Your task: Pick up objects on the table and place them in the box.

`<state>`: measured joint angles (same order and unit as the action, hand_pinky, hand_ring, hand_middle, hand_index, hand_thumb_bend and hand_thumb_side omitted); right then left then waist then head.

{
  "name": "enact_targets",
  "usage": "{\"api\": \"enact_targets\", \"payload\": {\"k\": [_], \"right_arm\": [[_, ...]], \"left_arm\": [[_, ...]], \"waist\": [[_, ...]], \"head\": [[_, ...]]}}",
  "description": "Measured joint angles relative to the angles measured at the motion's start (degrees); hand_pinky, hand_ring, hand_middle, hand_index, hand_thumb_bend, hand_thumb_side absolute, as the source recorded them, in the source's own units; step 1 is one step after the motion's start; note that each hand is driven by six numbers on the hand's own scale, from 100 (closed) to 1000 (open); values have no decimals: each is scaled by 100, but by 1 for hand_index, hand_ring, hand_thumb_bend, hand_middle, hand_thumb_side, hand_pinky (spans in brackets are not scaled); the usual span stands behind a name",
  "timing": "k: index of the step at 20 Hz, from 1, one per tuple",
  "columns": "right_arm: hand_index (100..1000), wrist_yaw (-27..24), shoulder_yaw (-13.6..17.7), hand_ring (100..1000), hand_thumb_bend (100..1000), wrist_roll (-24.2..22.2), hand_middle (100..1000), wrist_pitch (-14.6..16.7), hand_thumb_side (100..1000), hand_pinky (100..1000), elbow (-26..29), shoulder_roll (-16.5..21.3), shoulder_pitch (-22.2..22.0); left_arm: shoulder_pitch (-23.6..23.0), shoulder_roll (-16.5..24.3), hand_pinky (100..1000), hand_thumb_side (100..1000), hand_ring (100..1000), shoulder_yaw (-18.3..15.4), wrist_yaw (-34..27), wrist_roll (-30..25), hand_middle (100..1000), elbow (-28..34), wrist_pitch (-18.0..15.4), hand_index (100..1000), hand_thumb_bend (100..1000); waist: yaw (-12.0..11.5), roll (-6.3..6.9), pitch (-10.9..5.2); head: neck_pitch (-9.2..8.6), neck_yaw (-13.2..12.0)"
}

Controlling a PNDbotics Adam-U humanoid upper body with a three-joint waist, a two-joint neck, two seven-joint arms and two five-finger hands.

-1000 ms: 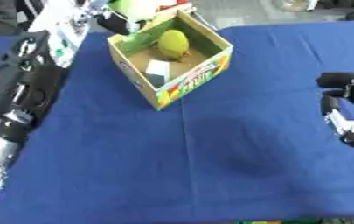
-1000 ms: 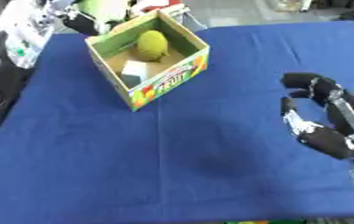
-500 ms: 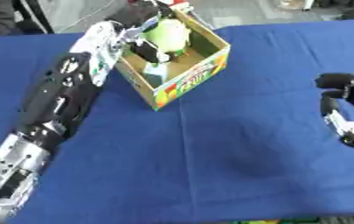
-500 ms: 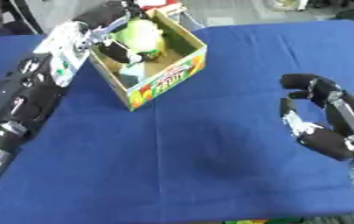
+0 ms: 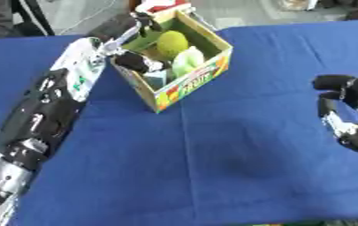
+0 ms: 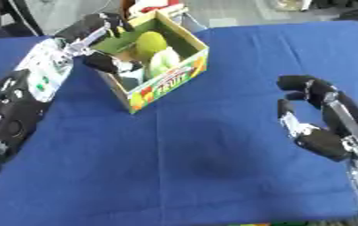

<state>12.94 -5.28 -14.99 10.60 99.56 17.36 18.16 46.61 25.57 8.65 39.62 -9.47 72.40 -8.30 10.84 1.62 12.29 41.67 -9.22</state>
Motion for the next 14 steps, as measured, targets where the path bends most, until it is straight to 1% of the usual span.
{"api": "enact_targets", "payload": {"k": [3, 4, 5, 7, 10, 14], "right_arm": [[850, 0, 30, 829, 100, 38, 766, -1, 482, 781, 1, 0, 0], [851, 0, 39, 827, 100, 54, 763, -5, 484, 778, 1, 0, -1], [851, -2, 48, 824, 100, 77, 760, -9, 489, 775, 2, -1, -2], [850, -18, 80, 821, 100, 140, 756, -20, 491, 771, 5, -8, -14], [847, -76, 124, 816, 100, 257, 750, -44, 492, 768, 42, -57, -72], [836, -169, 175, 811, 100, 412, 742, -81, 500, 764, 124, -158, -137]], "left_arm": [[-624, 258, 617, 435, 615, -208, -935, 510, 623, 1121, 242, 766, 417], [-848, 321, 610, 404, 609, -278, -1211, 677, 614, 1466, 308, 759, 390], [-1054, 377, 603, 383, 604, -346, -1456, 831, 608, 1776, 364, 756, 368], [-1508, 416, 598, 370, 601, -489, -1880, 1139, 604, 2339, 431, 753, 355], [-2120, 380, 590, 365, 597, -688, -2289, 1521, 598, 2956, 485, 750, 347], [-2734, 72, 573, 349, 587, -893, -2525, 1846, 586, 3409, 545, 745, 327]], "waist": [[-62, 3, 10], [-87, 4, 13], [-113, 3, 20], [-177, 2, 40], [-244, -2, 43], [-302, -34, 48]], "head": [[-7, -1], [-17, -1], [-19, -1], [-19, 0], [-19, -7], [-15, -34]]}}
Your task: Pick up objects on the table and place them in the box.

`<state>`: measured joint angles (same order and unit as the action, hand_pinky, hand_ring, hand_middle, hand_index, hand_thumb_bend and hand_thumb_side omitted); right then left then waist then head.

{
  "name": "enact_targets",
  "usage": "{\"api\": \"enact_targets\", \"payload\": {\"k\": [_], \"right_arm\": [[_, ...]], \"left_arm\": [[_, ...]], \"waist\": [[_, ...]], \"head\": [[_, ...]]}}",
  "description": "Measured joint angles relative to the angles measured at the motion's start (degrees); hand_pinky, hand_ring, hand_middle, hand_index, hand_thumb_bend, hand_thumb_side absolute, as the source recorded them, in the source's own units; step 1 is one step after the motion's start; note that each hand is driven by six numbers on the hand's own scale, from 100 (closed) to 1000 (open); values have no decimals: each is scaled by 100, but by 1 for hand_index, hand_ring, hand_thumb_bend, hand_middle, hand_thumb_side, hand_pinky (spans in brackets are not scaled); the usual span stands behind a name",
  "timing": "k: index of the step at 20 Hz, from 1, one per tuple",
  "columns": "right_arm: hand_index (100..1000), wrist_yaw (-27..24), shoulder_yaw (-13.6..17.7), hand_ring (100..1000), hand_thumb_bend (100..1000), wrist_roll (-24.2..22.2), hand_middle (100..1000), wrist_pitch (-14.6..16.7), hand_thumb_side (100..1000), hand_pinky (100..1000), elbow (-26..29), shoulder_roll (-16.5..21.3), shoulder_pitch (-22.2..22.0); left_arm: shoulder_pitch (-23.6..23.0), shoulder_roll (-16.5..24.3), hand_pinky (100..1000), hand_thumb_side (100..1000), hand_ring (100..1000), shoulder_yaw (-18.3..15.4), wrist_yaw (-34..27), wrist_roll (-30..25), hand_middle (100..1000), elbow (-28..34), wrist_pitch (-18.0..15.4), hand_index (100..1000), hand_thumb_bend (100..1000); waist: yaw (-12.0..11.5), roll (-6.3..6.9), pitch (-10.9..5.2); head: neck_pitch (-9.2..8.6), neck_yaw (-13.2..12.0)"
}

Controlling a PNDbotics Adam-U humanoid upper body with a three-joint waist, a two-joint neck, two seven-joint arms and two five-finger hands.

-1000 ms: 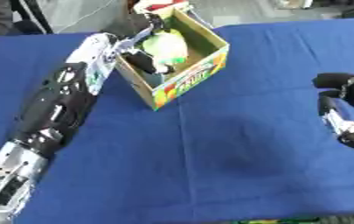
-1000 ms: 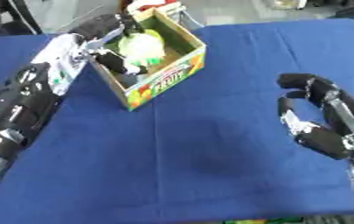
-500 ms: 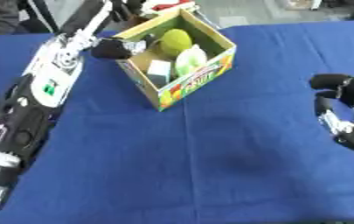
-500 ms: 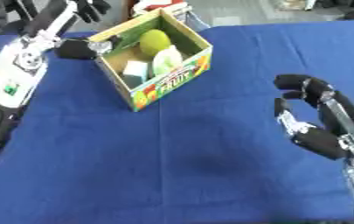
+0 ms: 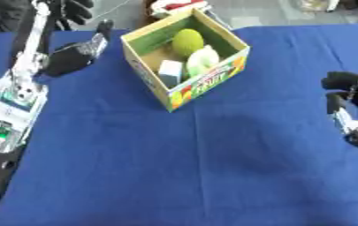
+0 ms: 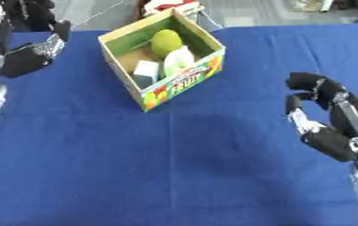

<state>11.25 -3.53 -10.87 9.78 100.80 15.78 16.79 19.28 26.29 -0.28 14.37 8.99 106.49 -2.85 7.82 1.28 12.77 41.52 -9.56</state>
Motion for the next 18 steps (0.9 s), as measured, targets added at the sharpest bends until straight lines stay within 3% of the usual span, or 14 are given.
{"api": "enact_targets", "payload": {"k": [8, 18], "right_arm": [[831, -439, 70, 810, 100, 193, 740, -136, 521, 761, 131, -184, -122], [832, -662, 107, 813, 100, 259, 750, -269, 524, 763, 198, -254, -224]], "left_arm": [[-783, -773, 565, 389, 585, -166, -157, 133, 583, 165, 9, 748, 338], [-1052, -1251, 558, 403, 577, -130, -177, -31, 575, 3, -52, 746, 324]], "waist": [[-29, 1, 26], [-11, 18, 26]], "head": [[77, -67], [229, -71]]}}
